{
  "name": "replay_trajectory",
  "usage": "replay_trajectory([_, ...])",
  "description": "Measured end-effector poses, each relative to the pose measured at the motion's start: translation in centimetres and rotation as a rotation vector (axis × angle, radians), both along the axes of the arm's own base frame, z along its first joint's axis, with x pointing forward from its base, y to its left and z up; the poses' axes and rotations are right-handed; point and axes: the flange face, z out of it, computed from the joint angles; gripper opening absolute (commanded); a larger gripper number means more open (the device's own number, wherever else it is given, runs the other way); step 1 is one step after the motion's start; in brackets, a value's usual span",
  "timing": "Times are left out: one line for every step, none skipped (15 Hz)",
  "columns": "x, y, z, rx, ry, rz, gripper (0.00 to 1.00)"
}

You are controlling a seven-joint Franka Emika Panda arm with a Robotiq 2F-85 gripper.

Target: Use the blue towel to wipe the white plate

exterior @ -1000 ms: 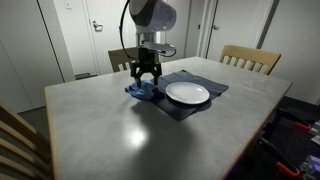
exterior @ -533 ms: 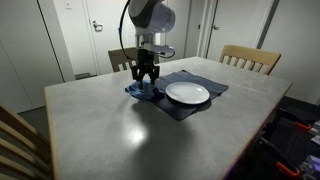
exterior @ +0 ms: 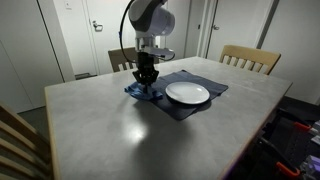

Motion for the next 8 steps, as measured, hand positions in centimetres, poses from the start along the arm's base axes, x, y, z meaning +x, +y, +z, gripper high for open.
replay_trajectory([0.0,0.0,0.0,0.000,-0.002,0.000,0.00])
replay_trajectory([0.1,0.0,0.1,0.001,-0.005,-0.001,0.01])
replay_trajectory([0.1,0.0,0.2,0.000,-0.007,-0.001,0.02])
replay_trajectory([0.2,0.0,0.4,0.000,-0.010,0.000,0.02])
replay_trajectory([0.2,0.0,0.7,0.001,-0.014,0.000,0.02])
replay_trajectory([0.3,0.0,1.1,0.001,-0.019,0.000,0.02])
replay_trajectory([0.4,0.0,1.4,0.002,-0.024,0.000,0.02])
replay_trajectory([0.5,0.0,1.9,0.002,-0.030,0.000,0.02])
